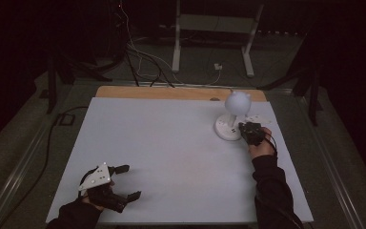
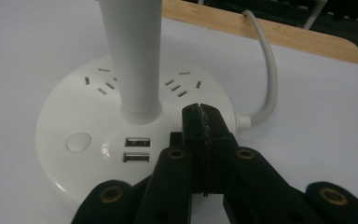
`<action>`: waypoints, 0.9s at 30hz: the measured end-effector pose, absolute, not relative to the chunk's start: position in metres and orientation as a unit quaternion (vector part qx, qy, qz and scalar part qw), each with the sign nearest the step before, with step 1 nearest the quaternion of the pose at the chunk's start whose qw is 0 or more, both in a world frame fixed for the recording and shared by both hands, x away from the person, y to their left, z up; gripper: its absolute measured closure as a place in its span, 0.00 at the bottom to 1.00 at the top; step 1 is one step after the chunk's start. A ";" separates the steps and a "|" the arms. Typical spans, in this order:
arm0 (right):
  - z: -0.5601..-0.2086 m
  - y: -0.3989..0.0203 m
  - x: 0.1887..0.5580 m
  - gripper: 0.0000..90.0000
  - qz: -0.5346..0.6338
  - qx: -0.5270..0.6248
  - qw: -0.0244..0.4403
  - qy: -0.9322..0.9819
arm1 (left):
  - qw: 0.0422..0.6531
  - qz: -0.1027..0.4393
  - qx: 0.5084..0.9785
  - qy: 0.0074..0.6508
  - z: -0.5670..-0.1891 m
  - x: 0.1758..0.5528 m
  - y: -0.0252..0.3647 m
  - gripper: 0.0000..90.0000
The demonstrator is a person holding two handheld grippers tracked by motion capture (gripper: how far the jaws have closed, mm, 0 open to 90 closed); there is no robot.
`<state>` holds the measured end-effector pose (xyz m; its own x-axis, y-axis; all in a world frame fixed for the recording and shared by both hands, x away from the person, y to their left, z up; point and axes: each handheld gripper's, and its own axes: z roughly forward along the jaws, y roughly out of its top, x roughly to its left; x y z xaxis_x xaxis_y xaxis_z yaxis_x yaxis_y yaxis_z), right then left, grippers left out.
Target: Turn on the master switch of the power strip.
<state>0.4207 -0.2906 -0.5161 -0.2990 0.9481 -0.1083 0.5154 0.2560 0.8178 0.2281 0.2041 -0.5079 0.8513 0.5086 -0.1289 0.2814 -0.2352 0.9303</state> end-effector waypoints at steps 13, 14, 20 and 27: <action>-0.503 -0.300 0.415 0.79 0.374 0.496 0.314 0.718 | 0.565 0.101 0.778 0.255 -0.508 0.229 0.204 0.00; -0.501 -0.300 0.414 0.77 0.375 0.496 0.313 0.717 | 0.565 0.101 0.779 0.254 -0.508 0.229 0.204 0.00; -0.495 -0.302 0.410 0.56 0.389 0.503 0.306 0.709 | 0.565 0.101 0.778 0.255 -0.508 0.229 0.205 0.00; -0.490 -0.299 0.407 0.24 0.403 0.495 0.289 0.714 | 0.566 0.101 0.778 0.254 -0.507 0.228 0.205 0.00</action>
